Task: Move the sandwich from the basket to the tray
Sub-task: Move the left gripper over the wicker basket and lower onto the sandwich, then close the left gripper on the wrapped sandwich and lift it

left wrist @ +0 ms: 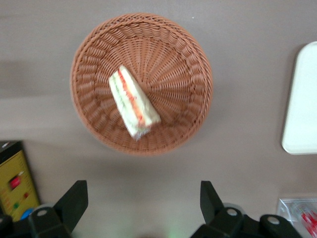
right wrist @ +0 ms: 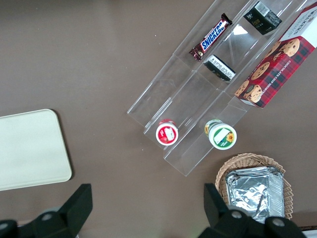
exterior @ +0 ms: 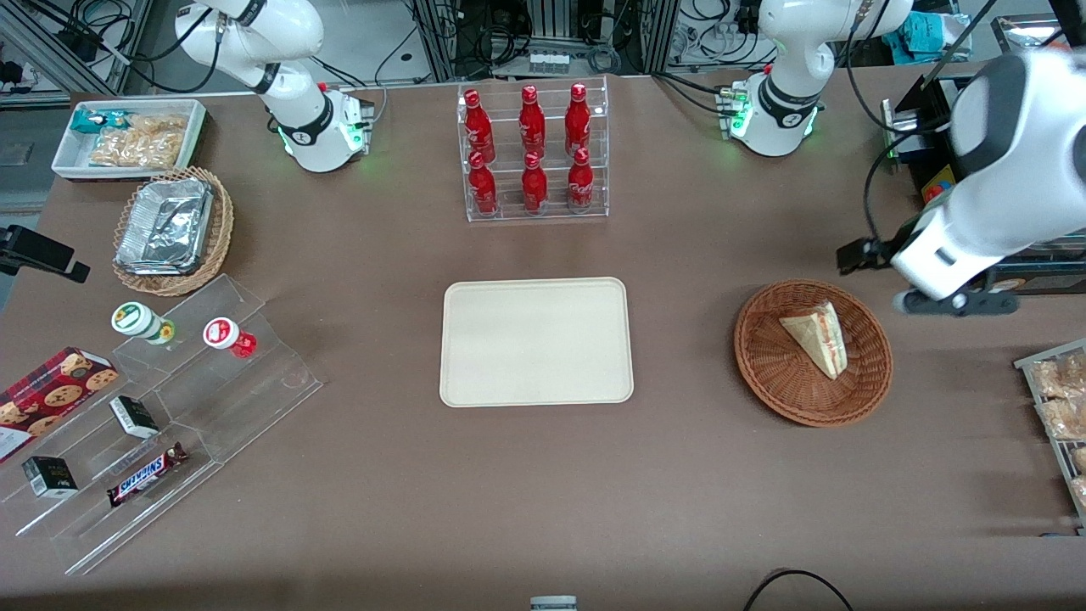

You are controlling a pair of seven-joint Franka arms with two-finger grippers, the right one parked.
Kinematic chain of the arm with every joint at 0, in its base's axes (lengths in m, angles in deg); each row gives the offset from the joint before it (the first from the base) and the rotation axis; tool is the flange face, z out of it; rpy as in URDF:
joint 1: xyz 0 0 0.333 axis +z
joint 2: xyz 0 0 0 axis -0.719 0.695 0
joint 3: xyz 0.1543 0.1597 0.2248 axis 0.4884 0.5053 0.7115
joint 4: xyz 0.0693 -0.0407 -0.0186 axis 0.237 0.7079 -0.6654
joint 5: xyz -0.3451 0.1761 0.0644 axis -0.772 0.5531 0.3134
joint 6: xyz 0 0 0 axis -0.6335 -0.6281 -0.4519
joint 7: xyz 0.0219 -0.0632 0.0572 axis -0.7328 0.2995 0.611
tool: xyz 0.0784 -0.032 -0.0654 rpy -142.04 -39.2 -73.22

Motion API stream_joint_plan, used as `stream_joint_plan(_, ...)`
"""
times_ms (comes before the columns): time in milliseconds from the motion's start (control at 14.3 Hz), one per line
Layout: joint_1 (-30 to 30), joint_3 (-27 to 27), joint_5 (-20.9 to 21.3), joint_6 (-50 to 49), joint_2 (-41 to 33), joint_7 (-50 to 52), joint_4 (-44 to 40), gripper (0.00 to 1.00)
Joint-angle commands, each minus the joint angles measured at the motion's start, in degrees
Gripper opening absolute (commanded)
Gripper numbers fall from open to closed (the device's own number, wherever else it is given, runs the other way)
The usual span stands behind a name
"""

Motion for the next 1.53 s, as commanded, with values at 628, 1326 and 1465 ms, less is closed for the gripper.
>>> stream_joint_plan(628,3.4,-0.1,1.1,29.7,1.0,35.0,20.9,1.00)
stream_joint_plan(1326,3.5,0.0,1.2,44.0,8.0,39.6,26.4,0.67)
stream_joint_plan(1465,3.5,0.0,1.2,43.8,7.7,39.4,26.2,0.13)
